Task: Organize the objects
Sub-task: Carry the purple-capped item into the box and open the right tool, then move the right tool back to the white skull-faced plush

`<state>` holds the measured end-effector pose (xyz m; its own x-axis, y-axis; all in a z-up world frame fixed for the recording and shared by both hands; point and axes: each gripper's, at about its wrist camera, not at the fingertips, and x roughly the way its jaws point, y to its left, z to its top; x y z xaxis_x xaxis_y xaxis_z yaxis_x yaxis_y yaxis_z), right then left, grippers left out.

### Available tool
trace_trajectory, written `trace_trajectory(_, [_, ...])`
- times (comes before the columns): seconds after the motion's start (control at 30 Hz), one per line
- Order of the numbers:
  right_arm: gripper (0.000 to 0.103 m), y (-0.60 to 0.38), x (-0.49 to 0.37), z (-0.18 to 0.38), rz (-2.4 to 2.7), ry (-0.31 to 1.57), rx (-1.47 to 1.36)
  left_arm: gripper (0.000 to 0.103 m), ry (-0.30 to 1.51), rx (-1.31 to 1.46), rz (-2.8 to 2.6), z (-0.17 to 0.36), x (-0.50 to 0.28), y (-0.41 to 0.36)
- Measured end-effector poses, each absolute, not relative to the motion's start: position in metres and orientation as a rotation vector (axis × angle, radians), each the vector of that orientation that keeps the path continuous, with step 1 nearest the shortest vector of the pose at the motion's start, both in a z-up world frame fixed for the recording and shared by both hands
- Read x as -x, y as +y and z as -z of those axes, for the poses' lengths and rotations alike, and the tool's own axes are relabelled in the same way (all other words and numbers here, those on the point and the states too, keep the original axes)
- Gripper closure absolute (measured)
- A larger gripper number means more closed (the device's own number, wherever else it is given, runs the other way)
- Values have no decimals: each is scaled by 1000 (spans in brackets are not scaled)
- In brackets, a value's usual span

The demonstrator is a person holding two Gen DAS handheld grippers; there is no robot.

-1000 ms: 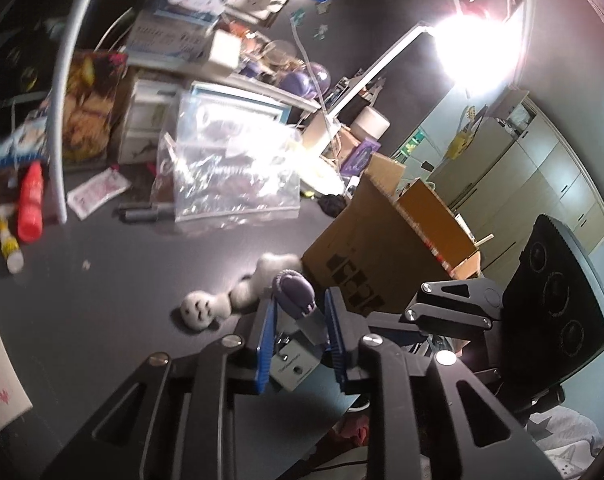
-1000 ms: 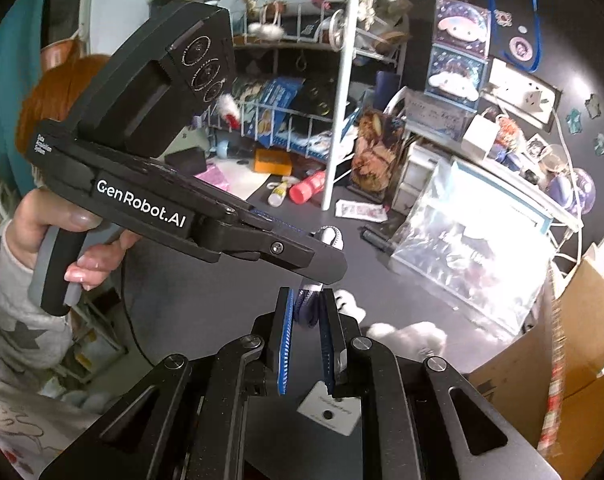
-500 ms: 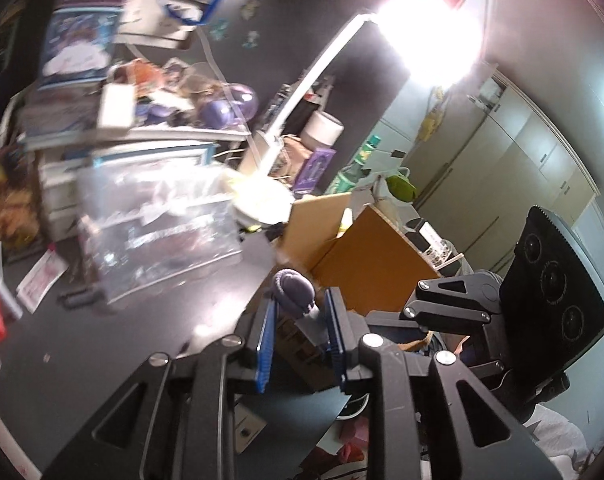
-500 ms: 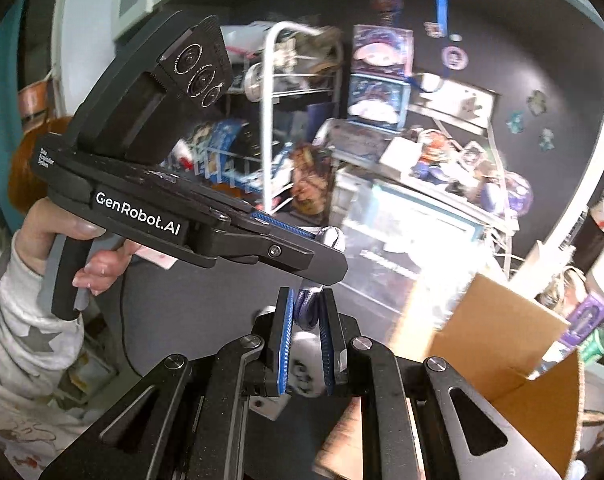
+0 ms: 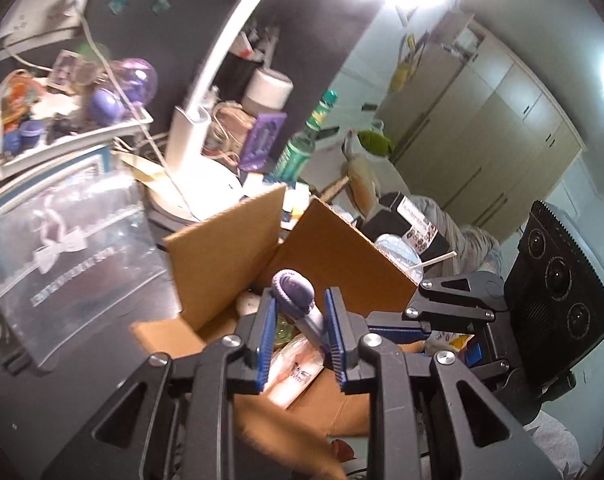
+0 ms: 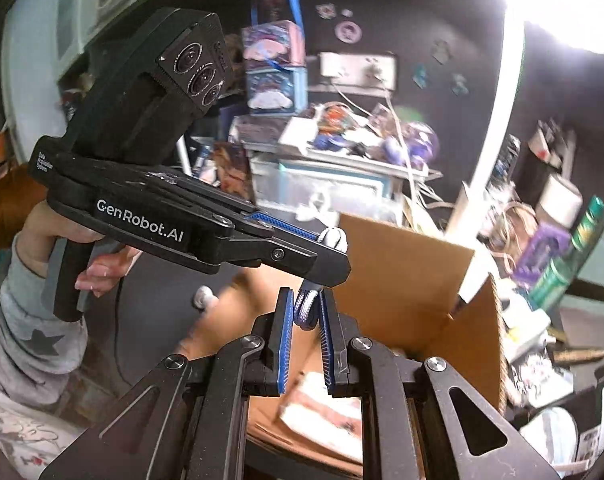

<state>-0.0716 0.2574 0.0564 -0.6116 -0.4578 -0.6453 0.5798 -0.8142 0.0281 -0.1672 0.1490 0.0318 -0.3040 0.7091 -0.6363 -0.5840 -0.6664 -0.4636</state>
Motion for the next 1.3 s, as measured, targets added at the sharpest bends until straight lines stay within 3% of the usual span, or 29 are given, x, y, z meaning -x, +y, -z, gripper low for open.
trace_trajectory(0.23, [95,280,78,-45,2378,205,-978,81,-137,1157,-1996,-18,178,177])
trace_trajectory(0.27, [95,282,79,-44,2376,198,-988,80,-135,1165,-1997,-16,178,178])
trace_trajectory(0.33, [91,285,81,-41,2382,187,-1014,66,-112,1182,-2012,-14,179,179])
trace_trajectory(0.37, [78,286,82,-40,2396,188,-1021,49,-97,1184,-2022,-14,178,179])
trace_trajectory(0.4, [61,288,82,-41,2420,193,-1014,39,-92,1175,-2025,-15,176,179])
trace_trajectory(0.47, [54,290,83,-42,2428,192,-996,37,-89,1155,-2020,-18,172,176])
trace_trajectory(0.83, [54,273,71,-53,2418,203,-929,25,-108,1081,-2100,-38,151,131])
trace_trajectory(1.23, [54,174,35,-64,2247,320,-733,15,-229,975,-2286,-39,96,9])
trace_trajectory(1.3, [54,153,30,-58,2205,355,-722,2,-249,962,-2320,-34,87,-14])
